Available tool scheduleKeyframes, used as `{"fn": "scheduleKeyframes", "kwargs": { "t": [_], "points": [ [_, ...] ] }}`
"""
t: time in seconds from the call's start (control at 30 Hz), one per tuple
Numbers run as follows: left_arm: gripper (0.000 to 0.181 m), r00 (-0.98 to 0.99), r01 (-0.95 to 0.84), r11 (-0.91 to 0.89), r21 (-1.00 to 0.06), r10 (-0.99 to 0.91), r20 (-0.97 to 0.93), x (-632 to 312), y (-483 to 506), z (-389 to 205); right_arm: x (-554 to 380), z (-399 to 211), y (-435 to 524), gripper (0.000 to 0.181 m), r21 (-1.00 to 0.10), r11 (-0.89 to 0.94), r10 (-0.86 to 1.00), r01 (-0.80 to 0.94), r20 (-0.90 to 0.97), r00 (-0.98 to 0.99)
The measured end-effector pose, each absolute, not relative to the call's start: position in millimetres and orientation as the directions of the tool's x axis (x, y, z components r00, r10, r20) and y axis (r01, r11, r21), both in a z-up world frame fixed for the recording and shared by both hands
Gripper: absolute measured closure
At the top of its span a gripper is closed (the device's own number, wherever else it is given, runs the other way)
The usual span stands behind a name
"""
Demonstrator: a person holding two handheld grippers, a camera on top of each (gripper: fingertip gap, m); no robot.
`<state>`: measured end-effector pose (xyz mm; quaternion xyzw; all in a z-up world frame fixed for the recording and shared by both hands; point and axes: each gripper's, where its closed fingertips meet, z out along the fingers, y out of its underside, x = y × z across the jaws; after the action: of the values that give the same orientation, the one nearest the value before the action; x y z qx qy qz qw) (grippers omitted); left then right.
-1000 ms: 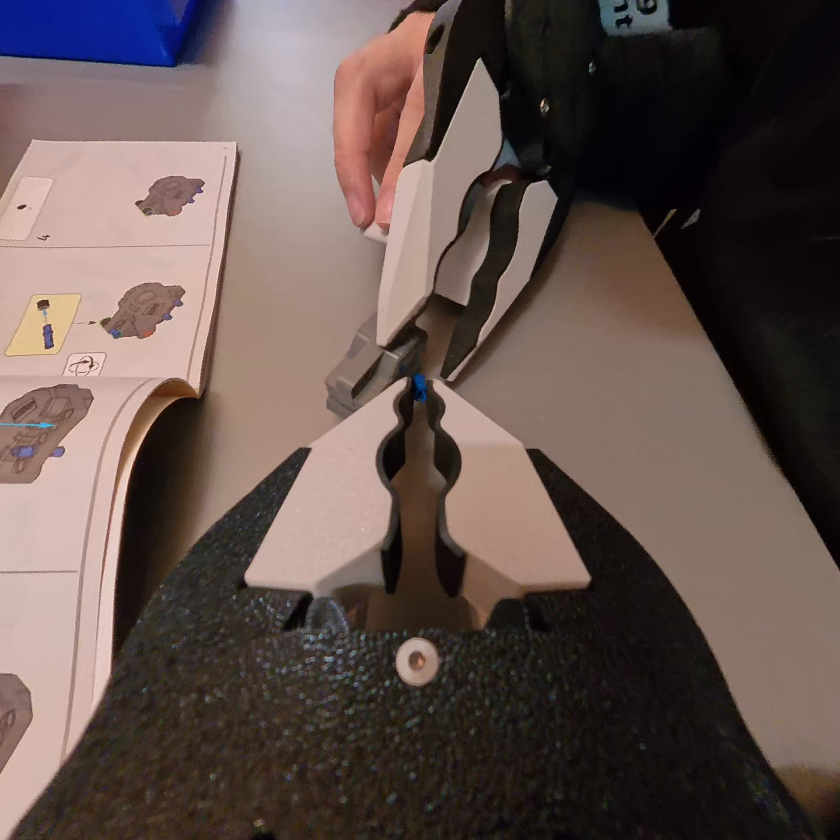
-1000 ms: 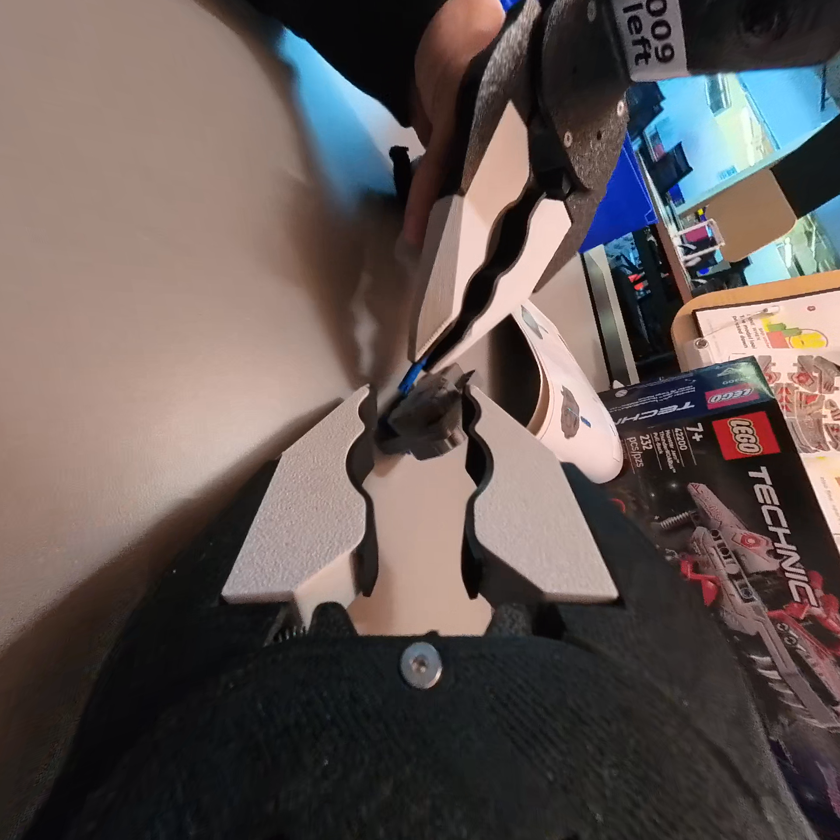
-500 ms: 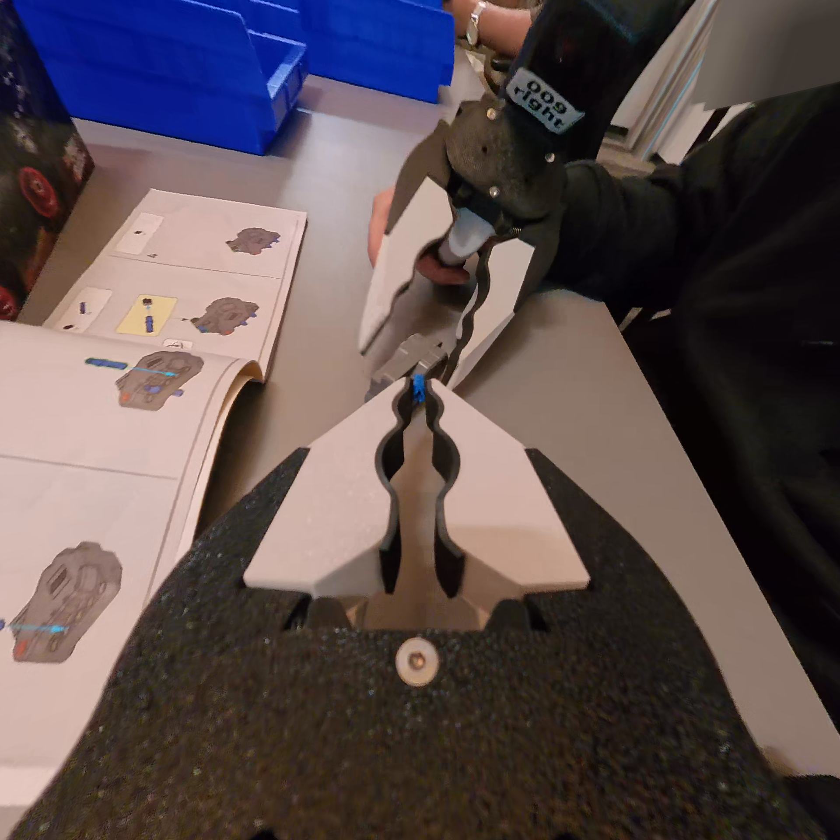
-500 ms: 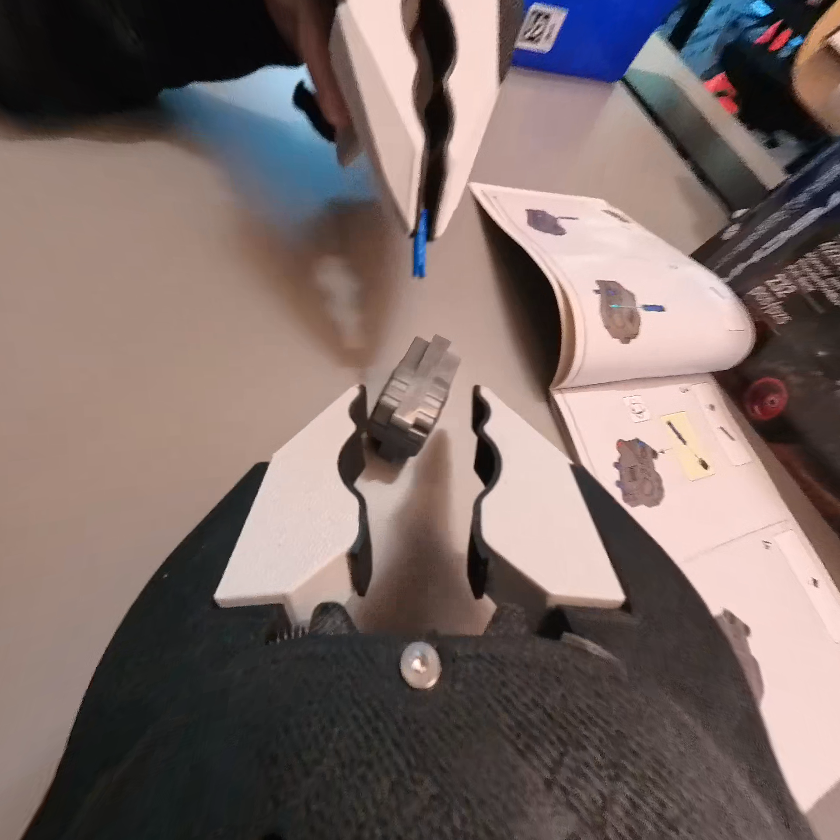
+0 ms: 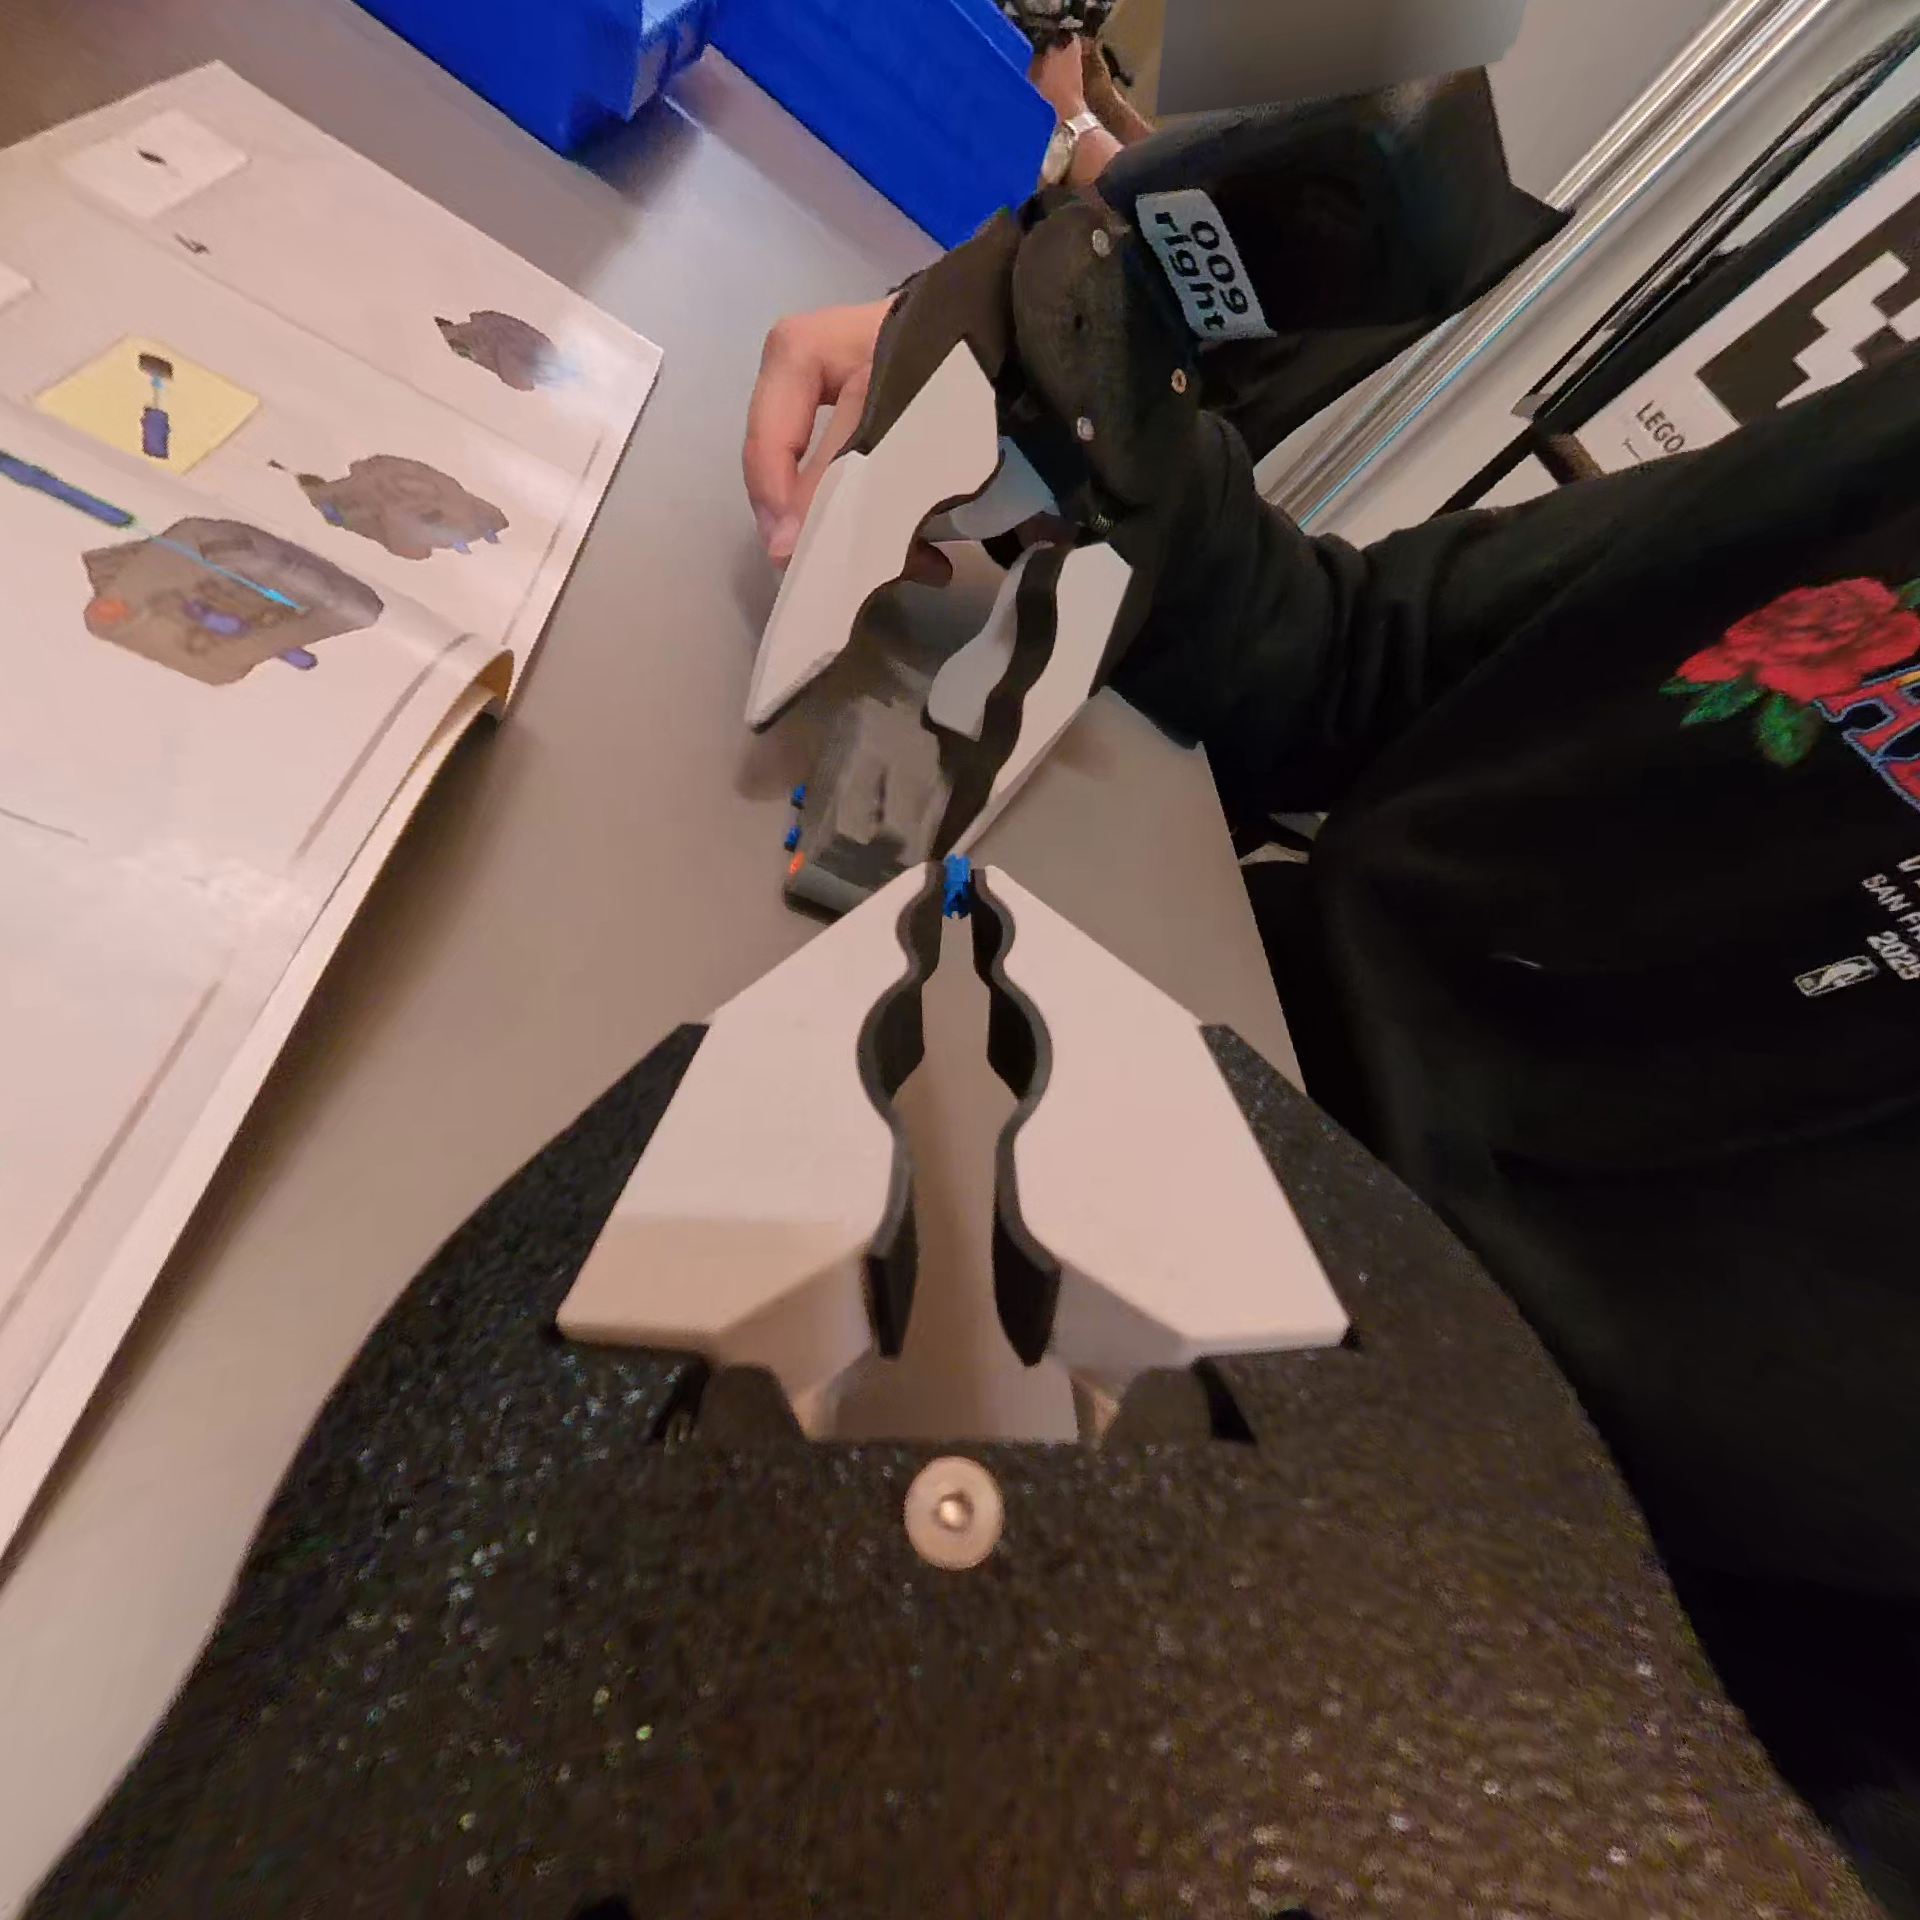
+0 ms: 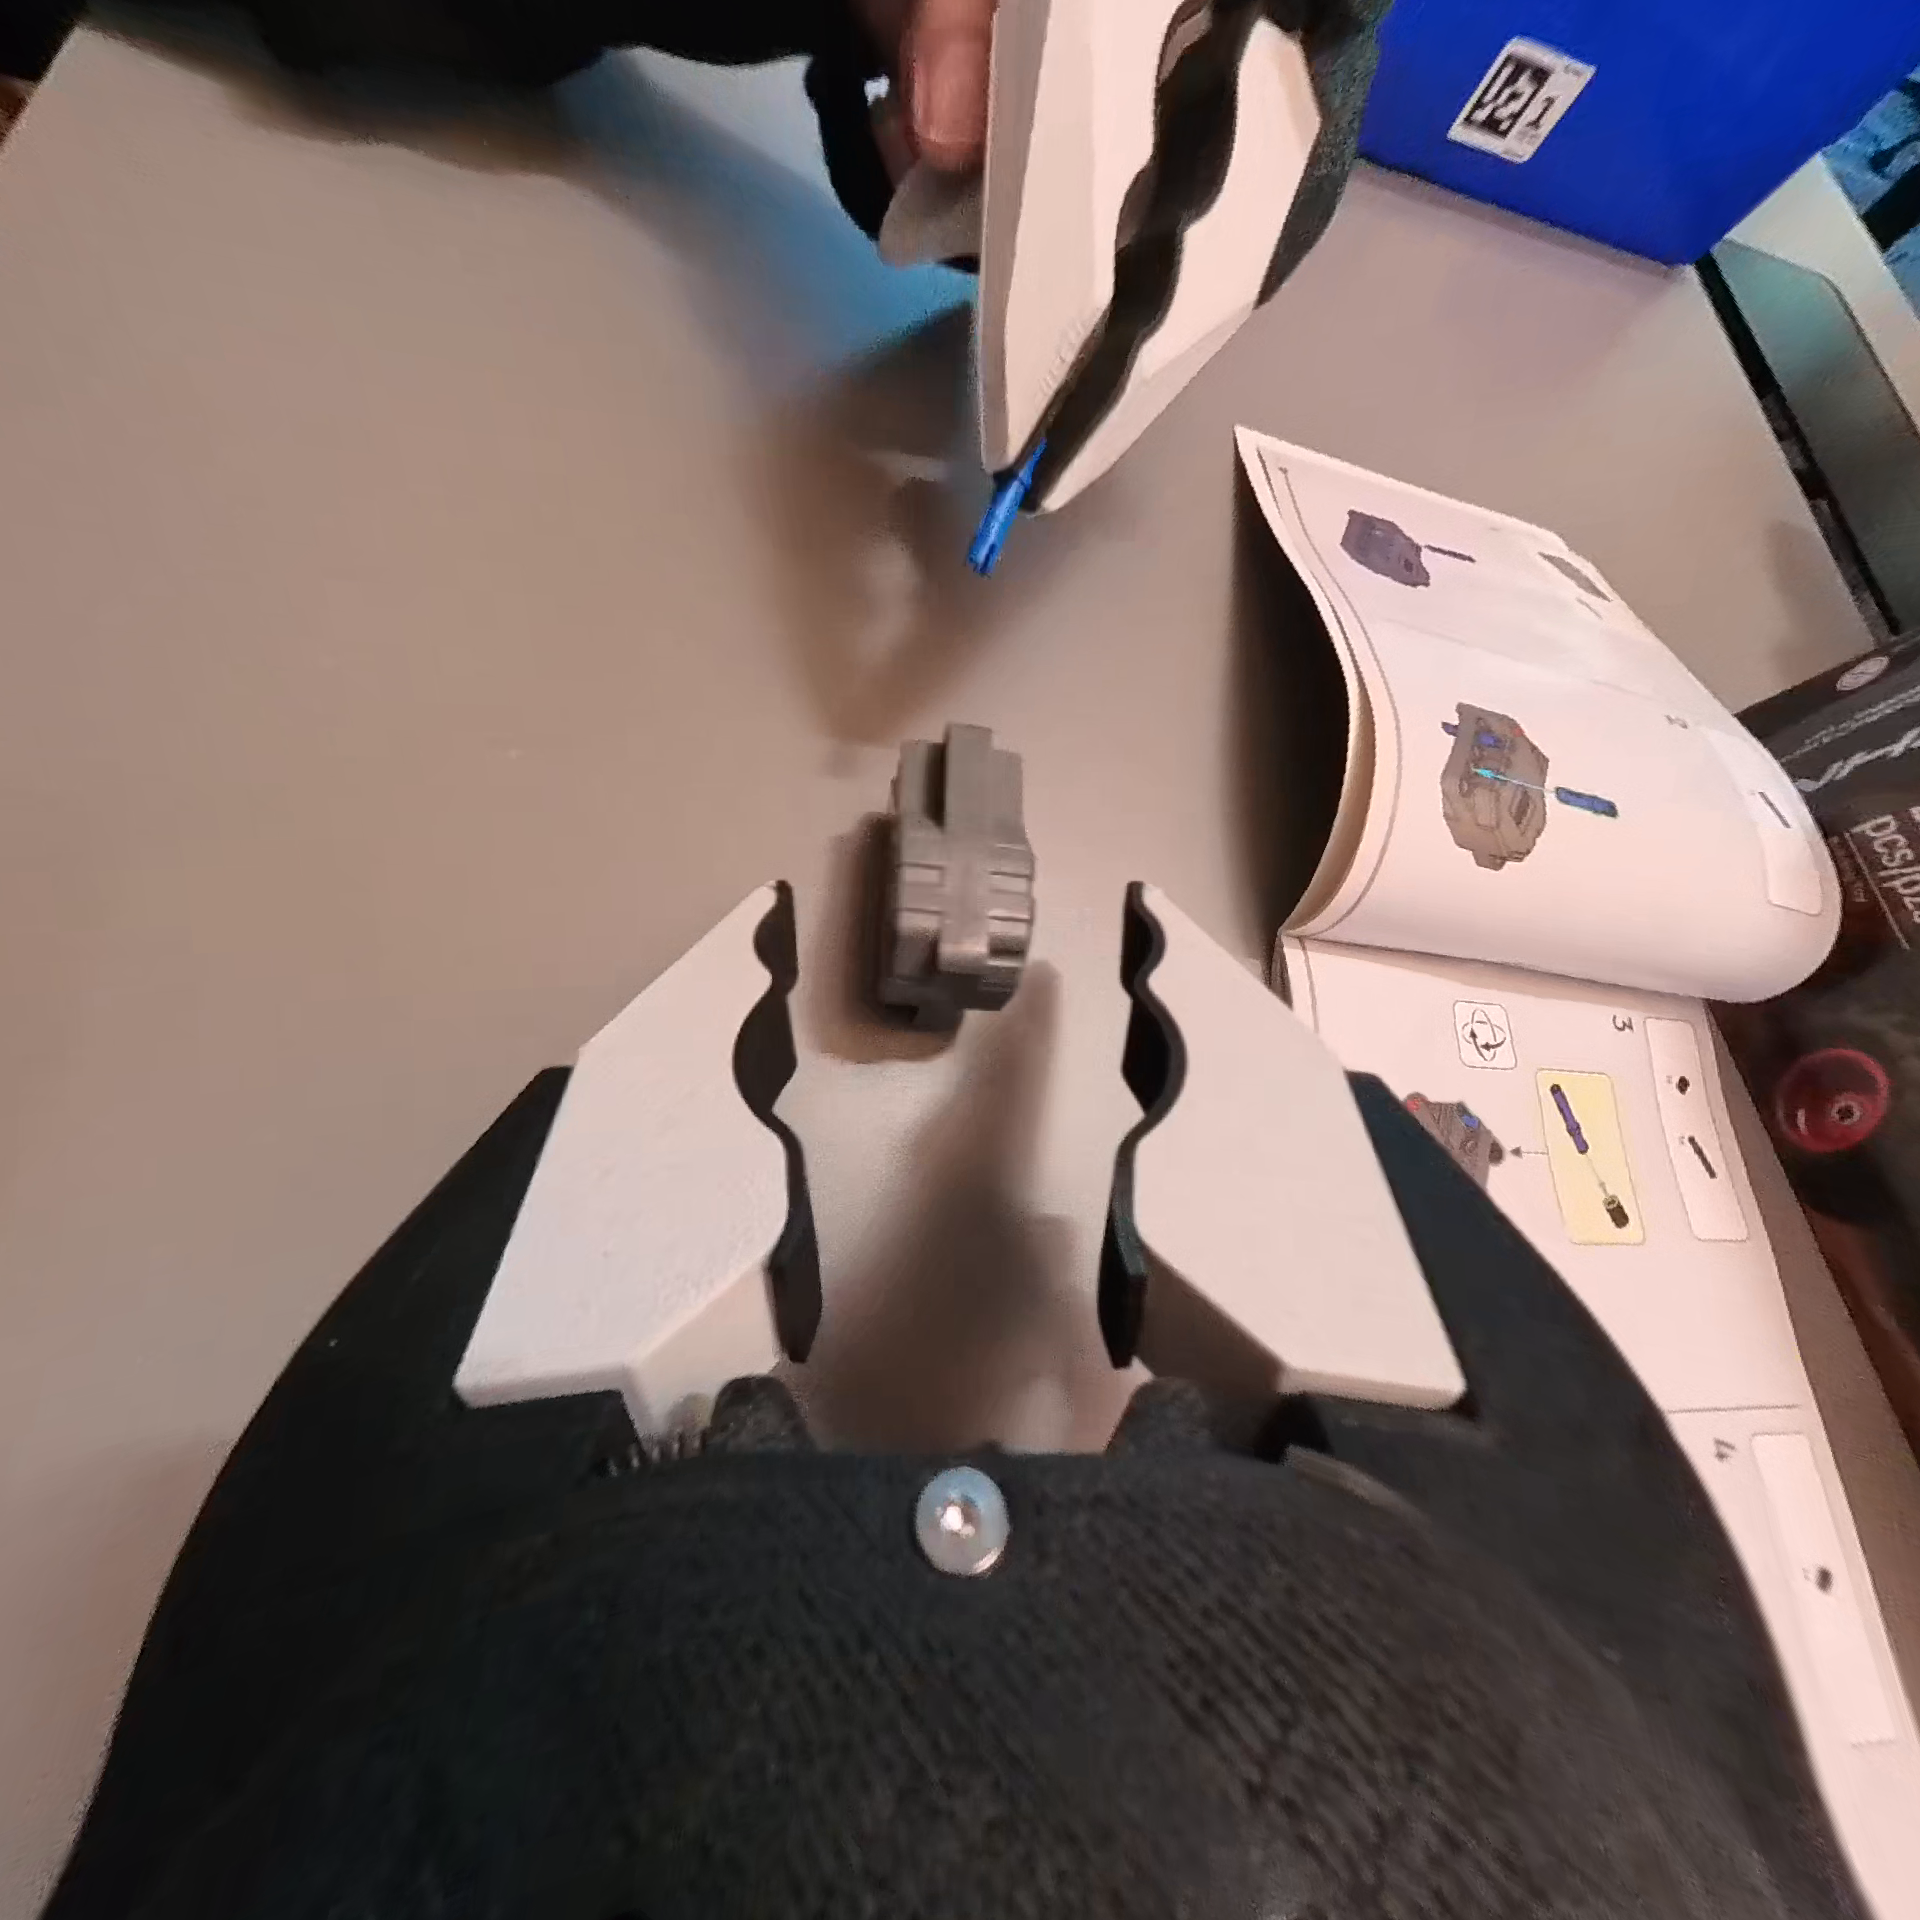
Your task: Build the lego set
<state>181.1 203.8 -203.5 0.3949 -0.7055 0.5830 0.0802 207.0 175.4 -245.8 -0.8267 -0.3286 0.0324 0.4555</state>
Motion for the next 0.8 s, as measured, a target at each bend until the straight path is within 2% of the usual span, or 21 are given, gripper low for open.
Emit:
{"fn": "scheduleKeyframes", "kwargs": {
  "t": [0.03,0.13,0.23,0.47,0.8],
  "points": [
    [0.179,-0.671,-0.655,0.008,-0.756,-0.466,0.576,181.3,204.3,-204.7,207.7,-247.9,176.9,0.118,-0.764,-0.375,0.578,0.524,0.249,0.777],
    [0.179,-0.655,-0.677,0.004,-0.736,-0.459,0.6,180.6,203.8,-207.3,203.2,-248.8,181.5,0.129,-0.759,-0.353,0.605,0.547,0.261,0.752],
    [0.179,-0.633,-0.707,-0.009,-0.707,-0.438,0.638,179.2,201.8,-209.1,198.4,-252.0,183.0,0.155,-0.742,-0.342,0.649,0.576,0.257,0.716],
    [0.179,-0.595,-0.767,0.003,-0.641,-0.377,0.71,170.3,192.4,-211.3,175.0,-252.4,178.8,0.156,-0.725,-0.23,0.75,0.649,0.293,0.594],
    [0.179,-0.524,-0.843,0.042,-0.536,-0.289,0.801,155.0,183.2,-215.4,152.0,-251.7,176.1,0.156,-0.754,-0.144,0.842,0.641,0.247,0.479]
  ]
}}
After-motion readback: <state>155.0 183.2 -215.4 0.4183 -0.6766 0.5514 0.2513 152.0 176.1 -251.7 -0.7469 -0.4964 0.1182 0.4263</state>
